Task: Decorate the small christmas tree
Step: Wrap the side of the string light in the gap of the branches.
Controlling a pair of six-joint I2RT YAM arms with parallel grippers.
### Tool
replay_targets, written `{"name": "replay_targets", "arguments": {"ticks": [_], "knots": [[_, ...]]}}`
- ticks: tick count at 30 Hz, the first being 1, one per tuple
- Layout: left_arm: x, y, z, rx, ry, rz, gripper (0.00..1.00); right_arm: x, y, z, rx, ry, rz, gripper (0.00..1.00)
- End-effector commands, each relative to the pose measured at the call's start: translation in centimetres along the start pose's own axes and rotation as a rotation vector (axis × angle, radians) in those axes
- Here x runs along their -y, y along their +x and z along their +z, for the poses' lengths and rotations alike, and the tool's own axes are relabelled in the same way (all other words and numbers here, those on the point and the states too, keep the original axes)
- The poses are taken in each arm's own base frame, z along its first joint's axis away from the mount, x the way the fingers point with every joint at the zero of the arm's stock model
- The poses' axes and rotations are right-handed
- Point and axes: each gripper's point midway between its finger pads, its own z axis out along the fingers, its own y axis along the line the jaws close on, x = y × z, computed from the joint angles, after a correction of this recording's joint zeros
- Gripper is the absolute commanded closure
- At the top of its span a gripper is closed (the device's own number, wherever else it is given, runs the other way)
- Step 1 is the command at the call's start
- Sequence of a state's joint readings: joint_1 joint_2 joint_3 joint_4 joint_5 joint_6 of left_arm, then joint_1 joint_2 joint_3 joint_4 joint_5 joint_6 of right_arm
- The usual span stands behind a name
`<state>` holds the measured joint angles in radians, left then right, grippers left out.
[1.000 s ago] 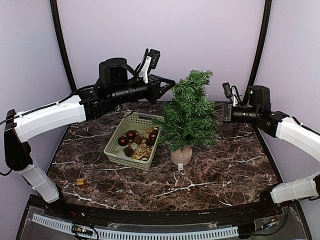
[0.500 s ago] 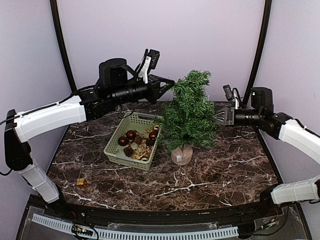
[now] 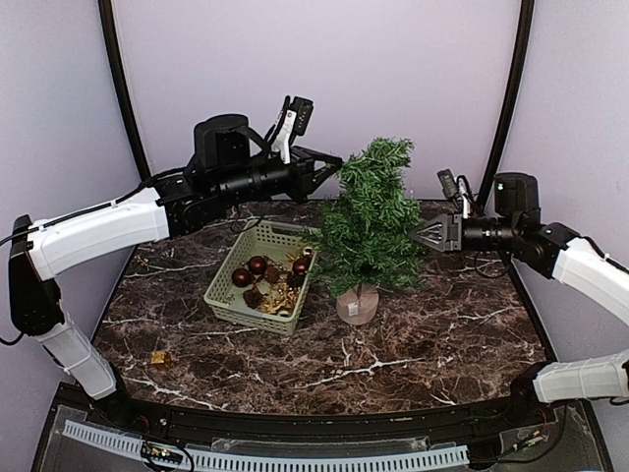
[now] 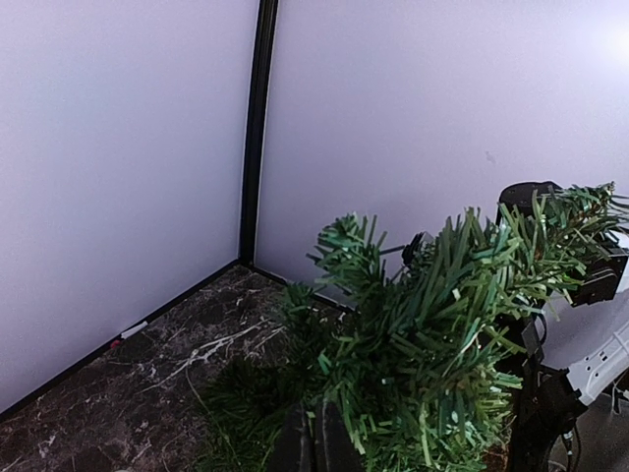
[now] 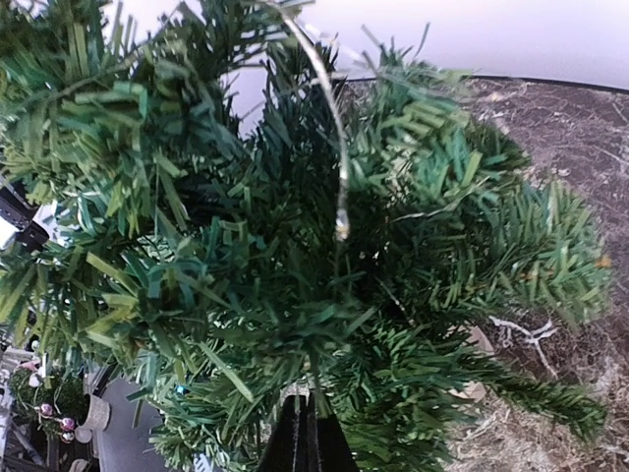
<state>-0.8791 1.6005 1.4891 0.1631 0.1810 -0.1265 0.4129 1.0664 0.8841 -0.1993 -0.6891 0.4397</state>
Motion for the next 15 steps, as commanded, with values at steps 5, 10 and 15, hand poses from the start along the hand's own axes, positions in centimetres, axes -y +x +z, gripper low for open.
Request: {"name": "replay_targets", "arguments": {"ticks": [5, 10, 15], "knots": [[0.6, -1.9, -0.9, 0.057, 0.024, 0.018, 1.00, -1.0, 0.0, 0.9, 0.009, -0.013, -0.007, 0.99], [0.7, -1.9, -0.9, 0.059, 0.028, 0.014, 1.00, -0.9, 0.3, 1.7, 0.006, -0.007, 0.005, 0.96], [0.7, -2.0, -1.0, 0.061, 0.025, 0.018, 1.00, 0.0, -0.2, 1.4, 0.047, 0.068, 0.014, 1.00]]}}
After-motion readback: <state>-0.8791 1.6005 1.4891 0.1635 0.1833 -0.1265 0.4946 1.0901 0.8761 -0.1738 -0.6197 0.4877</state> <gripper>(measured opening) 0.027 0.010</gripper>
